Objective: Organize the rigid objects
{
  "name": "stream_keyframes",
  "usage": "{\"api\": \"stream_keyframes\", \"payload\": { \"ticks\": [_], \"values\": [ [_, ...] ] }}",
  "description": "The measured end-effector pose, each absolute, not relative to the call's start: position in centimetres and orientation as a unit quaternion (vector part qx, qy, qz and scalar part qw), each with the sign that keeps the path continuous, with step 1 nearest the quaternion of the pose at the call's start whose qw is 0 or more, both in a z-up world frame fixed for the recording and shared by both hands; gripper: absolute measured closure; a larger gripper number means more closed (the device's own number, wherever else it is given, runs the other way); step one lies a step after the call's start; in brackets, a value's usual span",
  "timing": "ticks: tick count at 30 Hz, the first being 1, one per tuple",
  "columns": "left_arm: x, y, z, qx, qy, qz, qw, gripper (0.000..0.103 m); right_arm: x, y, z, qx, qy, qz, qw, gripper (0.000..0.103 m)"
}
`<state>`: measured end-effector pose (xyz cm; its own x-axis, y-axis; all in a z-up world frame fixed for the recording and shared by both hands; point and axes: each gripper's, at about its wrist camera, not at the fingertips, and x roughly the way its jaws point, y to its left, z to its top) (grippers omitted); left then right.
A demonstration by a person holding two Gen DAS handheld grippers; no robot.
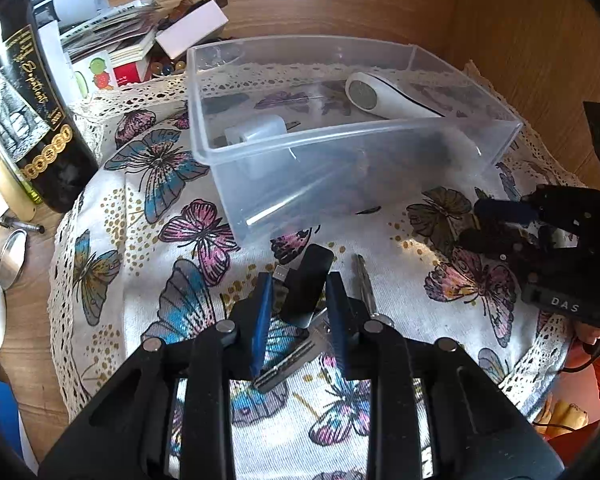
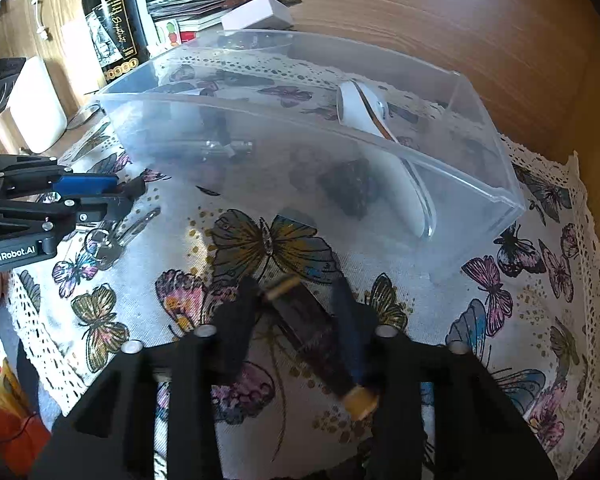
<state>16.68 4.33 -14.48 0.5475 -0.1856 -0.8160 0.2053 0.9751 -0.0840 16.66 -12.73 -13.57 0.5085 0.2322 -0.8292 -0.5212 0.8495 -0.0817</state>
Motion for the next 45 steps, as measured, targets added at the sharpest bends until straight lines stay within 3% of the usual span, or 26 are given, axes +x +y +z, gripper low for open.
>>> {"api": "stream_keyframes", "payload": {
  "ticks": [3,9,13,17,18,19,20,45],
  "values": [
    [15.7,4.5,-14.0,0.009,0.455,-0.108,0.884,0.076,15.9,-13.0,-13.3,-0.161,0.442,0.219,0.855,0.081],
    [14.0,4.5,-12.8,0.011,0.436,-0.106,0.894,0.076,14.8,-13.7,-13.2,-0.159,0.437,0.206,0.861,0.081],
    [13.4,4.4,-12.1,0.006,0.427,-0.107,0.898,0.076,14.5,-14.9,-13.0,-0.143,0.446,0.21,0.858,0.061],
    [13.0,4.2,-11.6,0.002,0.418,-0.107,0.902,0.076,13.4,-16.3,-13.0,-0.148,0.447,0.204,0.858,0.061],
    [12.8,4.2,-11.4,0.0,0.415,-0.107,0.903,0.076,13.2,-16.5,-13.1,-0.148,0.45,0.204,0.857,0.066],
    [12.7,4.2,-11.3,-0.001,0.413,-0.107,0.904,0.076,12.9,-16.7,-13.3,-0.148,0.449,0.203,0.857,0.078],
    [12.6,4.2,-11.1,-0.003,0.411,-0.107,0.905,0.076,12.7,-16.8,-13.3,-0.149,0.446,0.203,0.859,0.082],
    [16.1,3.5,-3.1,-0.013,0.31,-0.092,0.946,0.076,16.6,-14.4,-2.1,-0.12,0.271,0.192,0.936,0.082]
  ]
}}
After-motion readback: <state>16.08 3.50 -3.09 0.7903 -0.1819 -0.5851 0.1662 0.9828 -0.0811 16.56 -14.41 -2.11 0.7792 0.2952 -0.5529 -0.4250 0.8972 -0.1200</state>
